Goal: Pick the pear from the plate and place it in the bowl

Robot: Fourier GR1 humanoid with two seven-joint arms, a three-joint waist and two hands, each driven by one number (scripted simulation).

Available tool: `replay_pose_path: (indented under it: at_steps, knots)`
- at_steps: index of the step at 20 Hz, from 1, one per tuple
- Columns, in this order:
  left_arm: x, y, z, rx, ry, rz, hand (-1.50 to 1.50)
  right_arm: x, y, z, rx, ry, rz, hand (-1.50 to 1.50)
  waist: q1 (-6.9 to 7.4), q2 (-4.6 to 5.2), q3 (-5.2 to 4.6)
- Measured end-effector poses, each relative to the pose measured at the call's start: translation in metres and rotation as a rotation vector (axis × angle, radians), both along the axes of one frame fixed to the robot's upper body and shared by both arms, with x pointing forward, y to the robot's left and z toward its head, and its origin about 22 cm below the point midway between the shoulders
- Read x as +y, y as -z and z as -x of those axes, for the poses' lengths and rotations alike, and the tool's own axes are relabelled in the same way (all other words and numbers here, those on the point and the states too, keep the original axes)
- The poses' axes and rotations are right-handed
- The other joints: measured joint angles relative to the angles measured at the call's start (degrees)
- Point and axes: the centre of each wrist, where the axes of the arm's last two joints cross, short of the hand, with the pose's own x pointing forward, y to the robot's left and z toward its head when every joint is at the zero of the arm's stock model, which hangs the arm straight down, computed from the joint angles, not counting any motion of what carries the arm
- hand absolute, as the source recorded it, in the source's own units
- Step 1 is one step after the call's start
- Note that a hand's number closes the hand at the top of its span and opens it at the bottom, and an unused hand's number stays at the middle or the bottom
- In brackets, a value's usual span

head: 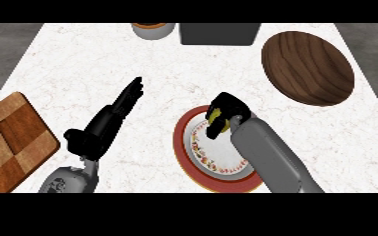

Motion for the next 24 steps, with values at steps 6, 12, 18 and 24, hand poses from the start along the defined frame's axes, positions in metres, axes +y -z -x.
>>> replay_pose_path:
  at_steps: [6,12,18,24]
  knots:
    - [-0.007,-0.006,-0.006,-0.013,0.011,-0.004,0.0,-0.012,-0.013,-0.032,-0.137,0.036,0.135,1.5,0.93,1.04,0.42]
    - [-0.012,-0.013,-0.004,-0.022,0.034,0.0,0.0,-0.024,-0.034,-0.065,-0.334,0.122,0.378,1.5,2.24,1.71,0.69]
    - [-0.012,-0.01,-0.006,-0.01,0.02,-0.002,0.0,-0.011,-0.065,-0.082,-0.585,0.239,0.528,1.5,1.79,1.7,0.73]
    - [-0.005,-0.009,-0.006,-0.005,0.004,-0.003,0.0,-0.006,-0.112,-0.095,-0.868,0.364,0.47,1.5,1.04,1.42,0.75]
